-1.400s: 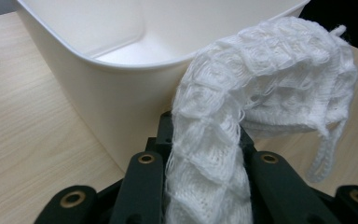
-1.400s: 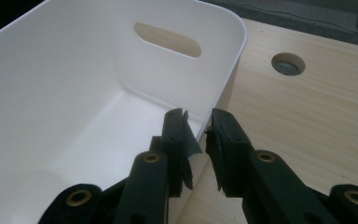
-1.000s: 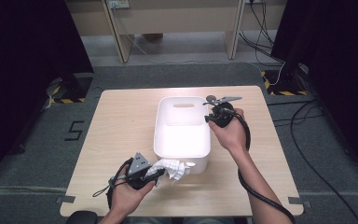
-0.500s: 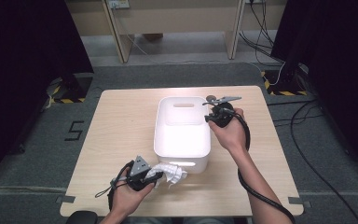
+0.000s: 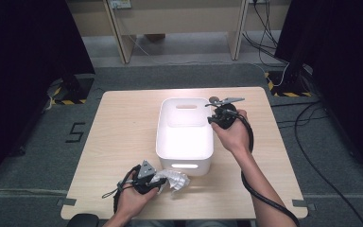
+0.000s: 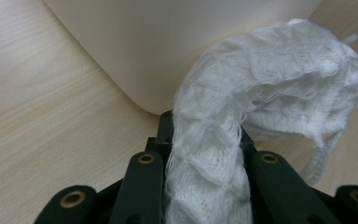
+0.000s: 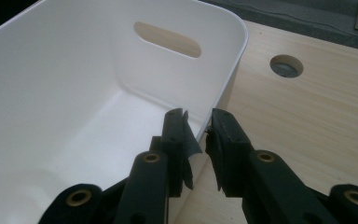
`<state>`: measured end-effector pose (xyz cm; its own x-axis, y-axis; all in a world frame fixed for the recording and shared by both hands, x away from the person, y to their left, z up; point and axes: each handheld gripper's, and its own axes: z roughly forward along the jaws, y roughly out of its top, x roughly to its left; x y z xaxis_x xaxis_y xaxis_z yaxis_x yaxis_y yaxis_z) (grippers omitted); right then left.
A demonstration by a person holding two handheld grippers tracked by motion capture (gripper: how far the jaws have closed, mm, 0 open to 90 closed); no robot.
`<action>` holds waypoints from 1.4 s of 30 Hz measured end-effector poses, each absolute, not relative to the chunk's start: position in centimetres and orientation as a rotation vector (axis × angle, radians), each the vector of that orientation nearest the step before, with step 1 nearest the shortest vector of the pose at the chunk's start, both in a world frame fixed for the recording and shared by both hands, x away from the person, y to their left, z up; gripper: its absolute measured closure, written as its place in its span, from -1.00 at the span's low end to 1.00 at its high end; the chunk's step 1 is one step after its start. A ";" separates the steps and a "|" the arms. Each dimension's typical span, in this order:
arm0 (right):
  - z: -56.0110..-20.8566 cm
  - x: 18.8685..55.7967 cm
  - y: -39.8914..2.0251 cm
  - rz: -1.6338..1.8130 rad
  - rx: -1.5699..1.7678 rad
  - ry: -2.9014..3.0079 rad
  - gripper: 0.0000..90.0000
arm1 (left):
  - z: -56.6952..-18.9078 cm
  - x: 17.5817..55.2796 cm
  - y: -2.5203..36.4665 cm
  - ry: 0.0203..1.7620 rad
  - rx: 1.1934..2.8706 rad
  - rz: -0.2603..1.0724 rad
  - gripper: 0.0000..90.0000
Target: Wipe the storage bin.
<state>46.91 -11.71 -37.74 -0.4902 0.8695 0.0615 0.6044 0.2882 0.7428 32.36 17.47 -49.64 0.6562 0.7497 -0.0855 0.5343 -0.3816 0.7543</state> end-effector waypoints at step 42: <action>-37.7 46.9 -11.7 1.029 1.323 2.208 0.71 | -42.9 31.7 19.9 0.928 1.986 0.492 0.61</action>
<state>46.90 -11.71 -37.73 -0.4924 0.8687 0.0549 0.6006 0.2934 0.7437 31.69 19.88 -42.85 0.6446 0.7644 -0.0079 0.4230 -0.3481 0.8366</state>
